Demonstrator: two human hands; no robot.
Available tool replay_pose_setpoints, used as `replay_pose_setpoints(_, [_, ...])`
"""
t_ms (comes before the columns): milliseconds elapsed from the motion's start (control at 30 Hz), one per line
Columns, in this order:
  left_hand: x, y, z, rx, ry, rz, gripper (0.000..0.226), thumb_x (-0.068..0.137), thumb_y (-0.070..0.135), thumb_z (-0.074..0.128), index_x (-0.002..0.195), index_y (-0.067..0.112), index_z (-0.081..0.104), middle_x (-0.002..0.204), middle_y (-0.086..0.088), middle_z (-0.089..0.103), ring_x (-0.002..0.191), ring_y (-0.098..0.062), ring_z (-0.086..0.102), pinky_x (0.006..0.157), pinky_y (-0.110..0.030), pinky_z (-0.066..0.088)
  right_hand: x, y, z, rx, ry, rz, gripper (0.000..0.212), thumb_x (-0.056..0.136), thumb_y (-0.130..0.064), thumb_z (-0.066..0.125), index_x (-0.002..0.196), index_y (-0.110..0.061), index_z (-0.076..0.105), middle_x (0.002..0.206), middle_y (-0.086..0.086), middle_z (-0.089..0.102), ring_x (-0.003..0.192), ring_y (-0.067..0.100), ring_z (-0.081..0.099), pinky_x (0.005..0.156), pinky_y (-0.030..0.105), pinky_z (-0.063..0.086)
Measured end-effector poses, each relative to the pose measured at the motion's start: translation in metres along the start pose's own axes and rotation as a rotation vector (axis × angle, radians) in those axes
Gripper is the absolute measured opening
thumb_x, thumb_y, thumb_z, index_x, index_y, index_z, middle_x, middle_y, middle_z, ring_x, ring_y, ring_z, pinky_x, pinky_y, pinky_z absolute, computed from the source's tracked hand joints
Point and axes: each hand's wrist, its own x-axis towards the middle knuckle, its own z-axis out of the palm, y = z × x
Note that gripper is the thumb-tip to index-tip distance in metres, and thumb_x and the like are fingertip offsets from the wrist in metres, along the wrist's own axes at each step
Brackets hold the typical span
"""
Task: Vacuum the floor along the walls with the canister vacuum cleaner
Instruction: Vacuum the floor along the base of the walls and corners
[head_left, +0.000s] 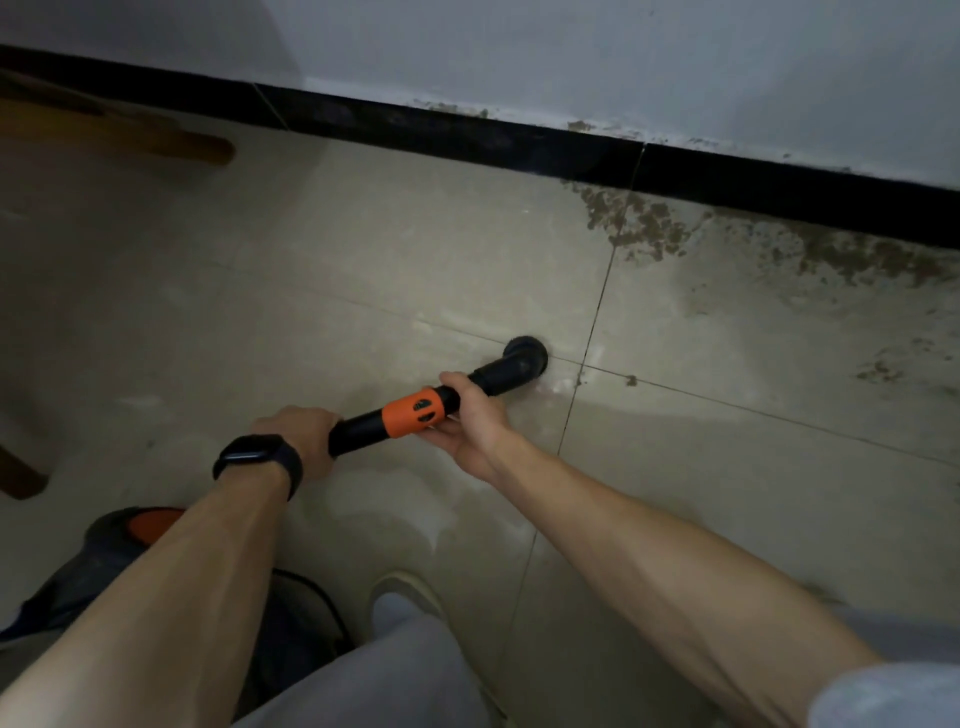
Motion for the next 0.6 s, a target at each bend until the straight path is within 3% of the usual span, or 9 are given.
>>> replay_pose_setpoints(100, [0.004,-0.008,-0.015,0.069,-0.055,-0.007,0.008,0.092,0.022,0.055,0.095,0.025,0.062,0.090,0.001,0.066,0.092,-0.023,0.066,0.072,-0.025,0.046,-0.001,0.004,0.005,0.114,-0.020,0.044,0.033,0.096,-0.026,0.069,0.119,-0.006,0.055,0.114,0.017,0.066,0.088,0.031,0.071,0.060,0.042,0.062])
replay_pose_setpoints(200, [0.005,-0.009,-0.028,0.090,-0.058,0.008,0.013,0.093,0.018,0.054,0.083,0.027,0.055,0.074,0.004,0.057,0.080,-0.022,0.060,0.068,-0.023,0.041,0.001,0.007,0.000,0.185,0.055,0.004,0.040,0.096,-0.027,0.069,0.127,-0.008,0.052,0.123,0.018,0.066,0.090,0.033,0.072,0.059,0.040,0.062])
replay_pose_setpoints(367, [0.012,0.002,-0.013,0.044,-0.062,0.098,0.009,0.093,0.020,0.054,0.090,0.024,0.061,0.097,-0.003,0.069,0.092,-0.025,0.065,0.072,-0.026,0.045,-0.006,0.010,-0.020,0.158,0.156,-0.055,0.027,0.093,-0.016,0.070,0.111,-0.008,0.051,0.106,0.018,0.067,0.090,0.034,0.075,0.061,0.040,0.063])
replay_pose_setpoints(500, [0.023,0.043,-0.015,-0.074,-0.014,0.173,0.005,0.091,0.024,0.059,0.091,0.024,0.063,0.085,-0.001,0.061,0.084,-0.027,0.063,0.075,-0.029,0.050,-0.009,-0.021,-0.047,0.125,0.240,-0.183,0.019,0.093,-0.013,0.068,0.100,-0.009,0.051,0.094,0.014,0.063,0.085,0.032,0.072,0.065,0.042,0.064])
replay_pose_setpoints(600, [0.025,0.079,-0.016,-0.118,-0.049,0.230,0.014,0.089,0.026,0.062,0.101,0.022,0.068,0.081,0.000,0.058,0.078,-0.025,0.060,0.074,-0.030,0.050,-0.008,-0.045,-0.065,0.076,0.319,-0.279,0.014,0.092,-0.013,0.066,0.096,-0.010,0.053,0.089,0.013,0.063,0.079,0.030,0.070,0.053,0.036,0.061])
